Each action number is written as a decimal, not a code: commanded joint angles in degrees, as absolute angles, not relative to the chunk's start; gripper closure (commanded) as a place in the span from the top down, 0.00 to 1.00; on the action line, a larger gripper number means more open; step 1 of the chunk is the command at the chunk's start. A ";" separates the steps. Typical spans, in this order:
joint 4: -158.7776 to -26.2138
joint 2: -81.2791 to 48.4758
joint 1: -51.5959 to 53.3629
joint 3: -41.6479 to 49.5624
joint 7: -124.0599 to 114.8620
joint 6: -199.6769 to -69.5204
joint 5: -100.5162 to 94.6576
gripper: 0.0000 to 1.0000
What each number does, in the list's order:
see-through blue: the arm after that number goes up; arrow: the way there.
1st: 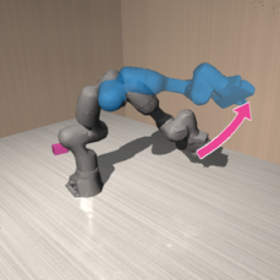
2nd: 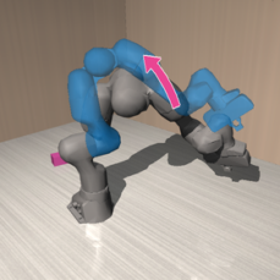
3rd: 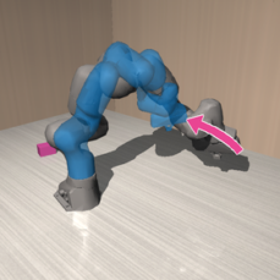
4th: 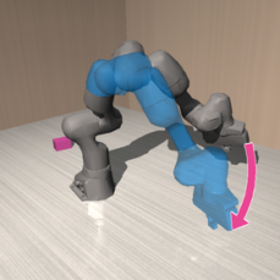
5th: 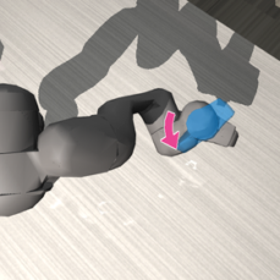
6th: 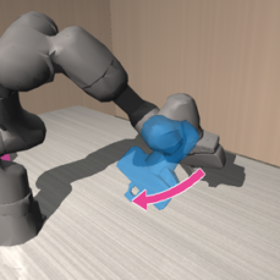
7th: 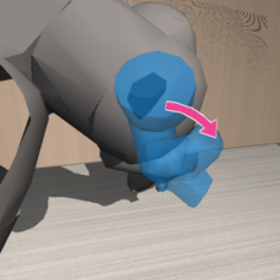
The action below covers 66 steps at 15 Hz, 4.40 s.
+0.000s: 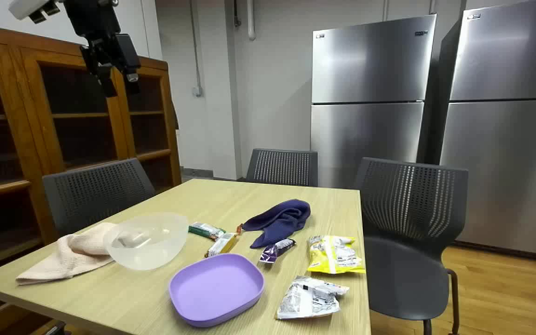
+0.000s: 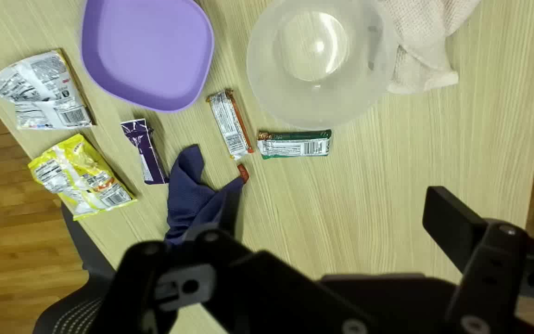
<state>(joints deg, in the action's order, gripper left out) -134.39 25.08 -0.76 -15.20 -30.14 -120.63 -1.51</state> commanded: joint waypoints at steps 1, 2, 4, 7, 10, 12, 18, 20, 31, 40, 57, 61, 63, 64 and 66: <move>-134.25 24.96 0.12 -14.42 -30.45 -120.44 -1.94 1.00; -134.25 24.96 0.12 -14.42 -30.45 -120.44 -1.94 1.00; -134.25 24.96 0.12 -14.42 -30.45 -120.44 -1.94 1.00; -134.47 24.03 -1.15 -15.31 -32.00 -120.96 -5.26 1.00; -134.98 21.50 -1.67 -14.08 -30.02 -122.00 -8.83 1.00; -135.65 20.10 -1.52 -12.64 -28.55 -122.61 -10.32 1.00; -138.06 14.38 -1.03 -6.28 -19.75 -128.47 -8.18 1.00; -138.30 11.66 -1.17 -4.48 -16.79 -129.73 -7.79 1.00; -133.11 -4.96 -1.69 1.51 -8.64 -132.23 -6.89 1.00; -131.22 -7.49 -1.17 2.36 -10.37 -132.07 -7.10 1.00; -128.62 -19.00 -1.53 2.12 -2.77 -146.83 -5.74 1.00; -126.38 -22.61 -3.06 1.25 1.10 -148.25 -3.07 1.00; -125.10 -24.38 -3.29 1.22 2.41 -148.54 -2.27 1.00; -124.36 -25.42 -3.34 1.22 2.96 -148.41 -2.12 1.00; -122.93 -27.44 -3.58 1.00 4.42 -147.94 -2.09 1.00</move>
<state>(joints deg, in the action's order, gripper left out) -126.12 -24.14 -2.36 2.17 1.00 -148.33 -3.30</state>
